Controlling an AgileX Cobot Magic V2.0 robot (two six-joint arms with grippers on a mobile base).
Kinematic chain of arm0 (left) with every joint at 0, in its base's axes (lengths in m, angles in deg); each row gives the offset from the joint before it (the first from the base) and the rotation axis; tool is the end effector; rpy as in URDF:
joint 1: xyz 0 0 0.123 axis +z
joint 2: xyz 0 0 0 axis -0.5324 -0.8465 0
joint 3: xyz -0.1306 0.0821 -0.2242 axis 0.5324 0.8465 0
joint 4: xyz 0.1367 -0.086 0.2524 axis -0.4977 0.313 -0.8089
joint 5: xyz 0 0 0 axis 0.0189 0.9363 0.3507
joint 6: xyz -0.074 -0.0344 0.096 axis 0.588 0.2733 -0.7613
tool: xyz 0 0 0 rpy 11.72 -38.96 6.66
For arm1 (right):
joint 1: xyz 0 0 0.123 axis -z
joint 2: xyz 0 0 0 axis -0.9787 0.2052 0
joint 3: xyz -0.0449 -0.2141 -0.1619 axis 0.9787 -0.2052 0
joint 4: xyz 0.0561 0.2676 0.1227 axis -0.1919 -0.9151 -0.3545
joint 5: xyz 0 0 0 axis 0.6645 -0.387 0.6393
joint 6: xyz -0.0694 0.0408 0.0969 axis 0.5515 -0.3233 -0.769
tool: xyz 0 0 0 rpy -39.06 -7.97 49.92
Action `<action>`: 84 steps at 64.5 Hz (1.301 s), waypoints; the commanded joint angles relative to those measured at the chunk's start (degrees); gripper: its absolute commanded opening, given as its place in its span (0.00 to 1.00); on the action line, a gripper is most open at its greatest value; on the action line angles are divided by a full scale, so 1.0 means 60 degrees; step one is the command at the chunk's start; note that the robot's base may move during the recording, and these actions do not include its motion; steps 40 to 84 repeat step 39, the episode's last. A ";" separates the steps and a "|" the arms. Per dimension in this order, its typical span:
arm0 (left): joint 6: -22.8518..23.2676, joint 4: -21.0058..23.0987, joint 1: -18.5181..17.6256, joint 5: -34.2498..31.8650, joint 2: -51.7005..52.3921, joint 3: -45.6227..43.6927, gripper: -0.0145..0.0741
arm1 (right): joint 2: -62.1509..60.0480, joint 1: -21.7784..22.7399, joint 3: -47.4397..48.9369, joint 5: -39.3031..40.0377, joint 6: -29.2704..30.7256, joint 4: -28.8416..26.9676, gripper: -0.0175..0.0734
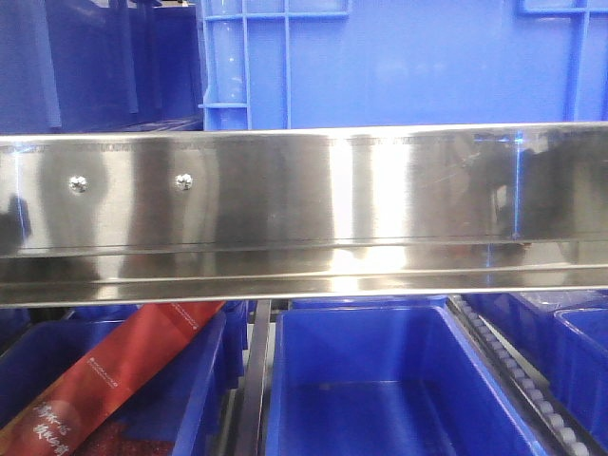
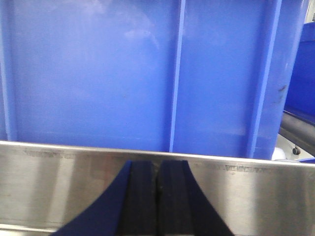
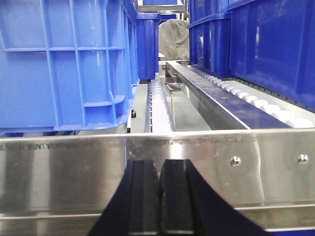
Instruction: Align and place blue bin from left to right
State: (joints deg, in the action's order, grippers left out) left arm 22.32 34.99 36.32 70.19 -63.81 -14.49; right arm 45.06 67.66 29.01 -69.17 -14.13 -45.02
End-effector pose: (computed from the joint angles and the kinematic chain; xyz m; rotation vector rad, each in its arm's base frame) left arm 0.1530 0.0114 0.2052 -0.0866 1.5624 0.0305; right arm 0.1508 0.0284 0.2013 -0.1033 1.6059 0.1903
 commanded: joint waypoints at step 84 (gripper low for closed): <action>-0.0011 0.0062 0.0018 -0.0138 0.0032 -0.0024 0.04 | -0.0066 0.0028 -0.0019 0.0278 0.0057 -0.0013 0.01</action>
